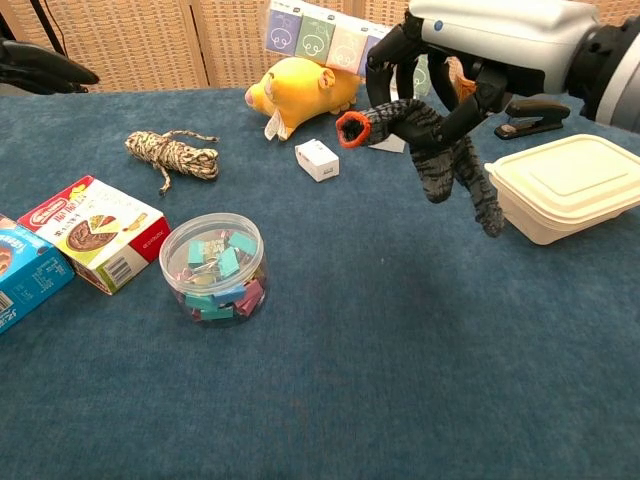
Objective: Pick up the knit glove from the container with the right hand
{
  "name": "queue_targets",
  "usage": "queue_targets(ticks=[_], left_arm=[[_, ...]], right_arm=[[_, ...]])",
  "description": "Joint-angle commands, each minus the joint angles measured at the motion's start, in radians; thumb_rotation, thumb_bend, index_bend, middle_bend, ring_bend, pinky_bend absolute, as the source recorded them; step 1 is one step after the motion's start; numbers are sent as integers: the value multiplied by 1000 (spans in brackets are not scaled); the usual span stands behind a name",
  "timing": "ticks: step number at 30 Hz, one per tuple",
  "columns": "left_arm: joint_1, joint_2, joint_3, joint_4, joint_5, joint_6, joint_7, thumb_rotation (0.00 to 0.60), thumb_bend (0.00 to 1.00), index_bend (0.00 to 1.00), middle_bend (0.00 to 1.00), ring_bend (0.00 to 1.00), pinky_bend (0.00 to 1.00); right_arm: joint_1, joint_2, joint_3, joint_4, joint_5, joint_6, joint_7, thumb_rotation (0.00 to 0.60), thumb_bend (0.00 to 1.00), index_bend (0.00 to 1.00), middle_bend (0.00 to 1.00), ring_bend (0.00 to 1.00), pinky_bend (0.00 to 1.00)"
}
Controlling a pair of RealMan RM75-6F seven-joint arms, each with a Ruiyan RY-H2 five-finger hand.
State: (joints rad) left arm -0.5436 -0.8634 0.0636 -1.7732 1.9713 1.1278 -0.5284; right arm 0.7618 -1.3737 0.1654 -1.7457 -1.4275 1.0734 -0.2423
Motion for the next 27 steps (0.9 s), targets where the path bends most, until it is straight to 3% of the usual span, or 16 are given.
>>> queue_targets(ticks=[1, 12, 27], left_arm=[[-69, 31, -6, -85, -15, -88, -2, 600, 0, 29, 0, 0, 0], [-153, 16, -29, -180, -105, -212, 66, 600, 0, 84, 0, 0, 0], [-214, -85, -45, -150, -169, -236, 44, 600, 0, 141, 0, 0, 0]], right_arm=[[-1, -24, 19, -25, 44, 7, -33, 600, 556, 566, 470, 458, 617], [-10, -102, 58, -106, 188, 65, -205, 600, 569, 559, 466, 458, 619], [-21, -142, 59, -178, 226, 89, -201, 600, 569, 561, 465, 458, 619]])
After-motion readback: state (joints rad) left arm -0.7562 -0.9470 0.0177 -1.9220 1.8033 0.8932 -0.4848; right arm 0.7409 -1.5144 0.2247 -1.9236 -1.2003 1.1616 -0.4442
